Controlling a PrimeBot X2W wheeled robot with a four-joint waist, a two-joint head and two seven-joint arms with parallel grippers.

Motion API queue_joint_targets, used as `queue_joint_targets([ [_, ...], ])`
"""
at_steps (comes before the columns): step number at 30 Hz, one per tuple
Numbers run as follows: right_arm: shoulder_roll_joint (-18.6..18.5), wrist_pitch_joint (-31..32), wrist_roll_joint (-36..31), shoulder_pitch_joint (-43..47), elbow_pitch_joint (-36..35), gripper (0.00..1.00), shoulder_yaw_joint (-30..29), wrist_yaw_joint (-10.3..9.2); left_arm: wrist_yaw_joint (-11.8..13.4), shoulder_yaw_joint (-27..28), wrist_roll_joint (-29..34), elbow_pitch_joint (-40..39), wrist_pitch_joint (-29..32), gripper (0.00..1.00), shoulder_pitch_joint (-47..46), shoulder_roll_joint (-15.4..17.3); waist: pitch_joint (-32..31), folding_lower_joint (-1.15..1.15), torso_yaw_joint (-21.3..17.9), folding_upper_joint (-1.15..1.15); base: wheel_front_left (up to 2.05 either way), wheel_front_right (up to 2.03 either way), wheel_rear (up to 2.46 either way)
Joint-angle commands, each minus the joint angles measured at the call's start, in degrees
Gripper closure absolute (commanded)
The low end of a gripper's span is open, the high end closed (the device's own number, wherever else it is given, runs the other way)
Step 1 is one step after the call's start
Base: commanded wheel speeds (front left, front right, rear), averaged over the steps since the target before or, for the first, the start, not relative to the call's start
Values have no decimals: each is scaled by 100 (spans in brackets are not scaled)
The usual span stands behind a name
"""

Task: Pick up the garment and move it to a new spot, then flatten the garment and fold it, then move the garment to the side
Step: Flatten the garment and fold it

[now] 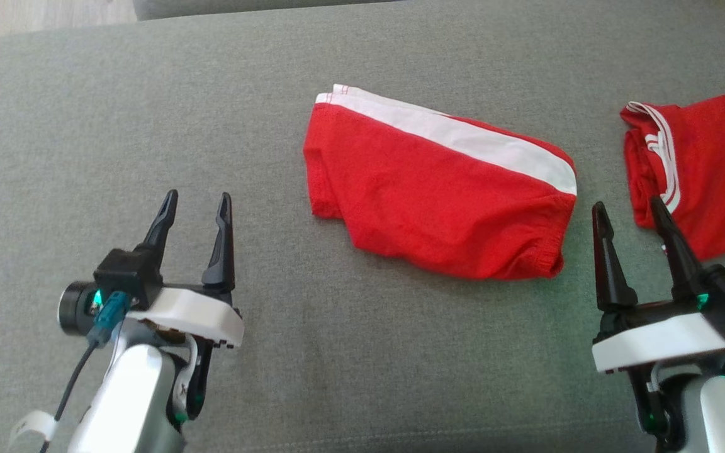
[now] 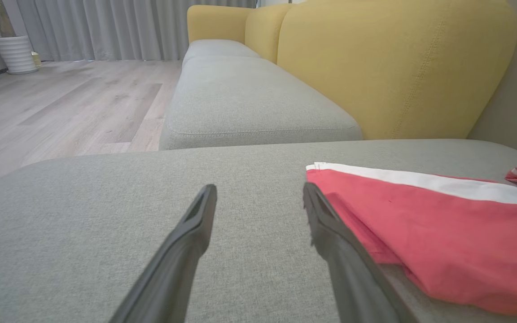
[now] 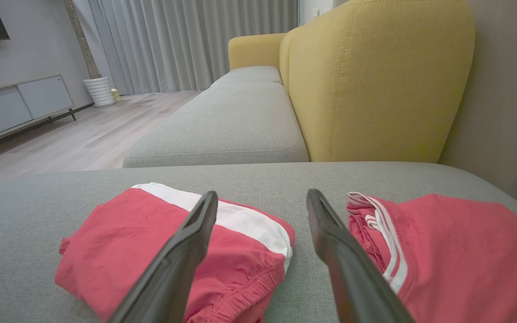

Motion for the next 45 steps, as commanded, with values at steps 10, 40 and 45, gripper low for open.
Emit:
queue_joint_targets([
  [10,-21,42,73,-119,-259,0,64,-5,-18,96,-61,-222,67,0,-225,124,137,0,91,0,0,0,0],
  [40,-21,-159,550,-552,209,0,294,-5,-1479,-1060,-1175,3933,965,100,-3014,-650,760,0,-566,0,0,0,0],
  [45,-21,-143,563,-527,220,0,248,-5,-1482,-1096,-1273,4018,732,100,-2972,-659,722,0,-496,0,0,0,0],
])
